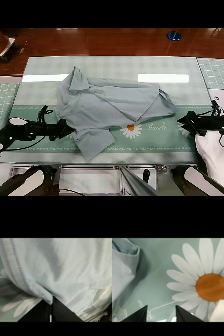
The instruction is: Fold the shirts.
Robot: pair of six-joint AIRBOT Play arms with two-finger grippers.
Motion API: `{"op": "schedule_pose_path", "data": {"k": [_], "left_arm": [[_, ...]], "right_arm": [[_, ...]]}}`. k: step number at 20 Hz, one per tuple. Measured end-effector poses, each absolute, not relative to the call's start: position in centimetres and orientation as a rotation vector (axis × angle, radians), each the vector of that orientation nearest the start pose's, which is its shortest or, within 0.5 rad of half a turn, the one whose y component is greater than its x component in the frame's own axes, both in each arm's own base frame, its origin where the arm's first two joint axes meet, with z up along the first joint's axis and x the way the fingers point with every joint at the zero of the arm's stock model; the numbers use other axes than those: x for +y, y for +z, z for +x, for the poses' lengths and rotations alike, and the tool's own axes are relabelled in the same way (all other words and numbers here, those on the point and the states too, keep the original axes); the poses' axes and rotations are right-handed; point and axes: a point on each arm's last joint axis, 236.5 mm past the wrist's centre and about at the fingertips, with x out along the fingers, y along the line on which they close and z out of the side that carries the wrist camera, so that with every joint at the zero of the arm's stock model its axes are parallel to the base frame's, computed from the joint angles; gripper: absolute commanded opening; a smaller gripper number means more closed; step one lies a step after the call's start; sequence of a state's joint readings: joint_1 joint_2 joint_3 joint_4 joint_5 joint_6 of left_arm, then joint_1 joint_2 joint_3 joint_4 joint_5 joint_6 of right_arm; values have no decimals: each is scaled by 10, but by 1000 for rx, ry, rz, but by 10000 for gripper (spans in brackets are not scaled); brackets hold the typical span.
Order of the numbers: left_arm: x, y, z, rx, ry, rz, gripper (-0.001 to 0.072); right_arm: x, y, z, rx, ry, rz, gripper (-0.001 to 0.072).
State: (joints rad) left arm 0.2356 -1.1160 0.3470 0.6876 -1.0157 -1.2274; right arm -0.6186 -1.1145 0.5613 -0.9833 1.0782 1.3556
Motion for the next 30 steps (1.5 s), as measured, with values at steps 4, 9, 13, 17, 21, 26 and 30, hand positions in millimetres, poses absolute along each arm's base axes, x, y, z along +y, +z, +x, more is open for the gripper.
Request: {"op": "schedule_pose_path", "data": {"k": [4, 9, 13, 17, 21, 26, 30], "left_arm": [[-108, -109, 226, 1444, -233, -900, 24], [-108, -109, 228, 1437, -237, -899, 24], [-108, -109, 228, 1436, -238, -899, 24], [-108, -108, 230, 1430, -240, -898, 24], [-103, -82, 263, 1349, -291, -850, 24], [-98, 67, 364, 986, -468, -736, 24], [-94, 258, 401, 587, -571, -554, 23]], "right_arm": [[-46, -88, 270, 1265, -158, 933, 411], [-41, -92, 299, 1282, -113, 930, 411], [-27, -99, 332, 1310, -65, 914, 405], [-11, -108, 354, 1344, -32, 891, 20], [0, -86, 378, 1334, 69, 800, 18], [-8, 64, 449, 1042, 208, 627, 18], [-15, 255, 457, 669, 236, 396, 18]]}}
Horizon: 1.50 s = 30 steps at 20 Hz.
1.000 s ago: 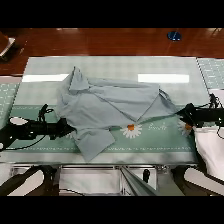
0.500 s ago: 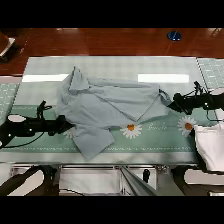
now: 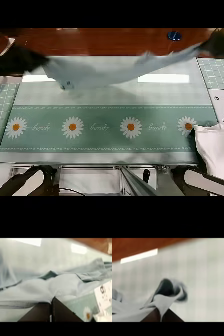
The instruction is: Fold the shirts.
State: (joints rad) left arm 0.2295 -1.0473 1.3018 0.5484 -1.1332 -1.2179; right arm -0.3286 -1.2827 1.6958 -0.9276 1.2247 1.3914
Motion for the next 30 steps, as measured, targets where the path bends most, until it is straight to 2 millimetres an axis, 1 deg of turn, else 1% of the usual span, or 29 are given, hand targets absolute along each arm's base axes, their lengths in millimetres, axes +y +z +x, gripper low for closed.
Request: {"op": "schedule_pose_path", "data": {"k": [1, 2, 3, 4, 6, 7, 8, 10, 12, 14, 15, 16, 18, 19, 20, 22, 24, 26, 28, 30], "left_arm": [[-89, 297, 399, 511, -556, -493, 23], [-83, 336, 394, 436, -527, -426, 23], [-77, 370, 385, 370, -497, -368, 23], [-73, 404, 372, 300, -467, -310, 23], [-68, 453, 341, 190, -413, -217, 24], [-66, 476, 318, 135, -383, -167, 24], [-65, 491, 298, 94, -356, -128, 23], [-57, 513, 257, 24, -275, -49, 24], [-48, 527, 217, -34, -189, 17, 24], [-43, 541, 179, -99, -132, 62, 24], [-44, 546, 161, -129, -122, 79, 24], [-44, 550, 147, -153, -119, 89, 24], [-39, 546, 132, -151, -104, 106, 23], [-38, 544, 130, -150, -103, 109, 23], [-35, 535, 133, -122, -101, 109, 24], [-30, 508, 155, -29, -98, 95, 24], [-28, 466, 186, 105, -110, 64, 24], [-28, 409, 223, 267, -122, 32, 24], [-29, 351, 260, 406, -136, -7, 24], [-30, 290, 297, 531, -146, -51, 24]], "right_arm": [[-16, 293, 446, 595, 221, 339, 18], [-18, 330, 430, 524, 197, 280, 18], [-17, 363, 411, 457, 174, 236, 18], [-15, 393, 389, 391, 153, 196, 18], [-6, 440, 342, 279, 125, 134, 18], [-1, 459, 318, 229, 115, 110, 18], [4, 475, 293, 181, 99, 84, 18], [11, 494, 249, 117, 67, 42, 18], [17, 504, 211, 74, 35, 17, 18], [24, 509, 182, 44, 21, 3, 18], [25, 508, 169, 41, 10, -2, 18], [26, 507, 160, 39, 1, -4, 18], [27, 499, 147, 67, -16, -4, 18], [25, 493, 143, 87, -26, 0, 18], [25, 486, 142, 111, -30, 5, 18], [23, 467, 146, 182, -31, 29, 18], [24, 440, 159, 276, -5, 65, 18], [31, 405, 181, 387, 56, 112, 18], [34, 361, 208, 504, 113, 158, 18], [33, 309, 239, 628, 157, 218, 18]]}}
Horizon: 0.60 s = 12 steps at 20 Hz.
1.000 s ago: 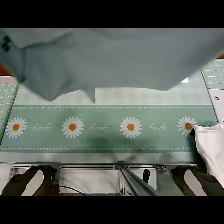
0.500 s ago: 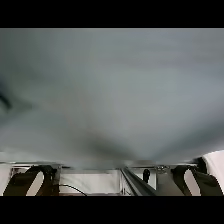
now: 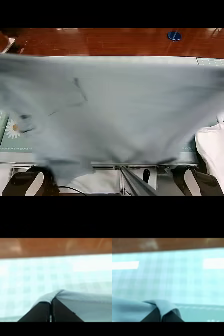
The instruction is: Fold the shirts.
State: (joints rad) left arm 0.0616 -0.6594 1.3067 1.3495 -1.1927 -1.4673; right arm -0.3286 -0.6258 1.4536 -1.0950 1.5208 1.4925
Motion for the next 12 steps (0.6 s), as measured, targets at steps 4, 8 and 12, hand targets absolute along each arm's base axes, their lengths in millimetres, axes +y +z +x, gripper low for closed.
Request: {"op": "schedule_pose_path", "data": {"k": [4, 8, 12], "left_arm": [[-39, 201, 372, 672, -172, -169, 24], [-39, 135, 453, 724, -153, -288, 24], [-40, 81, 513, 792, -137, -372, 24]], "right_arm": [[30, 220, 316, 776, 229, 336, 18], [34, 148, 402, 866, 250, 406, 18], [32, 83, 482, 948, 221, 477, 18]]}}
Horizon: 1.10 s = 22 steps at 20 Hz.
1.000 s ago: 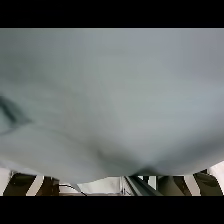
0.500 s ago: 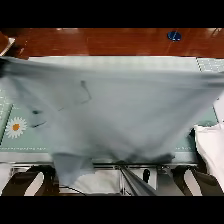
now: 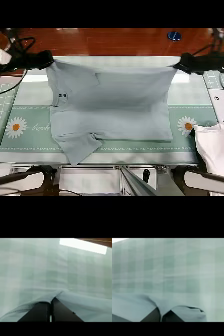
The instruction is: Fold the shirts.
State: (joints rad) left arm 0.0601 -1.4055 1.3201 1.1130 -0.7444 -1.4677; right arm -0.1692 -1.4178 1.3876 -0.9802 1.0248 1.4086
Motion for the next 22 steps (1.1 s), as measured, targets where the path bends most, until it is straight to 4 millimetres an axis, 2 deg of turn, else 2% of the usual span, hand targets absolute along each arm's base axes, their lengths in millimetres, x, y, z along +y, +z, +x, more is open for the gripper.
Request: {"op": "schedule_pose_path", "data": {"k": [2, 4, 7, 10, 12, 15, 18, 22], "left_arm": [[-43, 56, 533, 839, -135, -411, 24], [-46, 35, 542, 893, -140, -435, 24], [-49, 12, 542, 969, -148, -453, 24], [-48, 1, 530, 1049, -174, -445, 24], [-46, -5, 515, 1118, -197, -438, 24], [-44, -19, 481, 1259, -252, -392, 24], [-42, -42, 443, 1408, -281, -355, 24], [-42, -68, 400, 1564, -316, -329, 25]], "right_arm": [[31, 55, 509, 992, 210, 508, 18], [31, 34, 525, 1023, 207, 526, 18], [31, 17, 535, 1051, 202, 537, 18], [31, 13, 534, 1083, 218, 534, 18], [29, 9, 523, 1134, 241, 521, 18], [26, -3, 493, 1264, 269, 481, 18], [22, -30, 456, 1418, 269, 451, 18], [21, -62, 418, 1558, 256, 453, 19]]}}
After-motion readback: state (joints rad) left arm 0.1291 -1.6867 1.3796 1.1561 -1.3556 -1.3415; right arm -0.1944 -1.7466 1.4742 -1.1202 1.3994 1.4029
